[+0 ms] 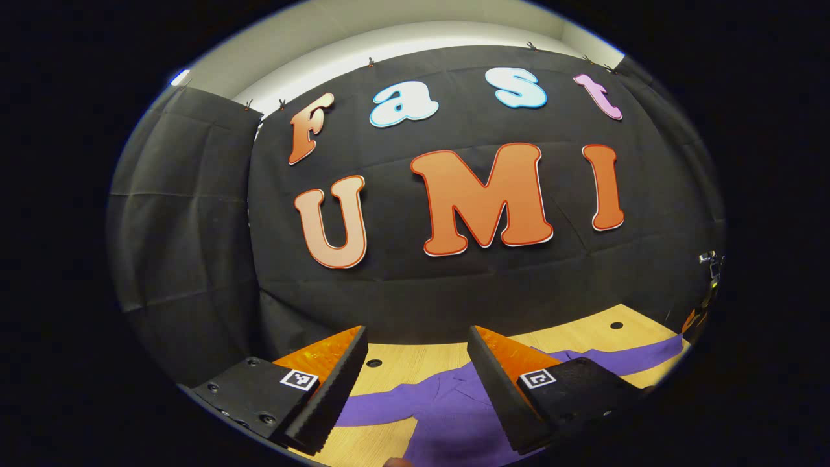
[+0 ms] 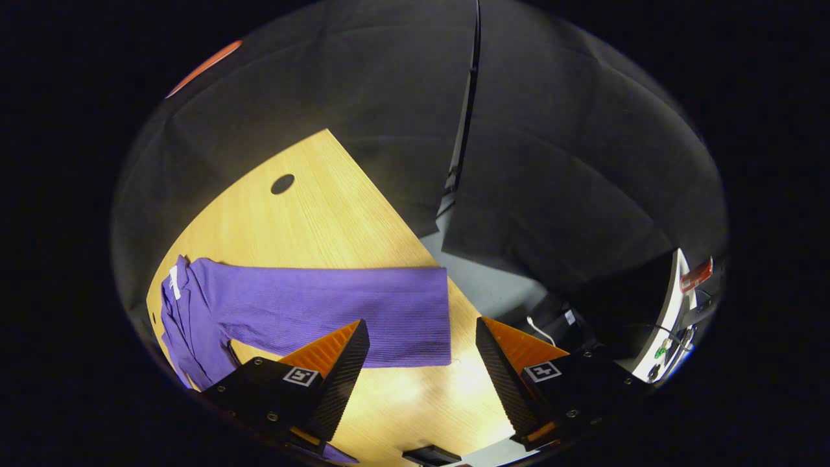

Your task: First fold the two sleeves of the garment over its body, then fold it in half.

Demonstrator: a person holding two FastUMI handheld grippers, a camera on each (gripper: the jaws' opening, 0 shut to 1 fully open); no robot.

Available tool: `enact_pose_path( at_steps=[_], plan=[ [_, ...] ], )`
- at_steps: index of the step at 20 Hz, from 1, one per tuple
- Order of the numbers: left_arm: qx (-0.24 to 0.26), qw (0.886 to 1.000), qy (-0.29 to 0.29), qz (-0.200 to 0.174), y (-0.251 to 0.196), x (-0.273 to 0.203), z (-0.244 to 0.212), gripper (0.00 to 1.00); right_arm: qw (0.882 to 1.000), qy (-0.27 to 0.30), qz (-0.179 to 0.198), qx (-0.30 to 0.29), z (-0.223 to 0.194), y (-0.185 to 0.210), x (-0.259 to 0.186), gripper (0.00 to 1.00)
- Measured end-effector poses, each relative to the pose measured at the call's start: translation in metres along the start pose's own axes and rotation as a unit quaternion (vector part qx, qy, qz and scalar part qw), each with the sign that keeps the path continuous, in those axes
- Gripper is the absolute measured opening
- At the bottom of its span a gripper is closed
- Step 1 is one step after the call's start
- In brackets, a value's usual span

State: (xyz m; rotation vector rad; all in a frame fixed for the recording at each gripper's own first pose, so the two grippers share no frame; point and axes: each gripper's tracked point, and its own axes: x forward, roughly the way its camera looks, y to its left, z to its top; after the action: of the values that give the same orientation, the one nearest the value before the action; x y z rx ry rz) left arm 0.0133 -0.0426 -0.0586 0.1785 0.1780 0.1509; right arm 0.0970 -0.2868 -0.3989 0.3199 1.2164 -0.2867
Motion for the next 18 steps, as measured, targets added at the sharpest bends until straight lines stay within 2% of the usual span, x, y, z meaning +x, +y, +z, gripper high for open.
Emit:
enact_pose_path(
  at_steps=[5, 9, 10, 12, 15, 17, 18],
  plan=[
    [0.016, 1.0, 0.014, 0.002, -0.008, -0.003, -0.009, 0.96, 0.998, 0.069, 0.0, -0.002, -0.017, -0.001, 0.034, 0.99],
    [0.018, 0.999, 0.029, 0.005, -0.012, -0.006, -0.016, 0.96, 0.996, 0.086, 0.022, 0.013, -0.016, 0.012, 0.049, 0.98],
    [0.017, 0.999, 0.033, 0.005, -0.014, -0.007, -0.019, 0.96, 0.996, 0.091, 0.021, 0.013, -0.016, 0.01, 0.053, 1.0],
    [0.017, 0.999, 0.039, 0.004, -0.017, -0.005, -0.022, 0.96, 0.995, 0.1, 0.023, 0.016, -0.018, 0.01, 0.056, 0.94],
    [0.019, 0.999, 0.043, 0.007, -0.018, -0.005, -0.021, 0.96, 0.993, 0.111, 0.033, 0.022, -0.021, 0.016, 0.061, 0.93],
    [0.019, 0.999, 0.049, 0.011, -0.015, -0.008, -0.024, 0.96, 0.994, 0.109, 0.02, 0.007, -0.02, 0.013, 0.065, 0.89],
    [0.018, 0.998, 0.051, 0.012, -0.014, -0.008, -0.025, 1.0, 0.994, 0.111, 0.004, 0.0, -0.021, 0.008, 0.066, 0.85]
  ],
)
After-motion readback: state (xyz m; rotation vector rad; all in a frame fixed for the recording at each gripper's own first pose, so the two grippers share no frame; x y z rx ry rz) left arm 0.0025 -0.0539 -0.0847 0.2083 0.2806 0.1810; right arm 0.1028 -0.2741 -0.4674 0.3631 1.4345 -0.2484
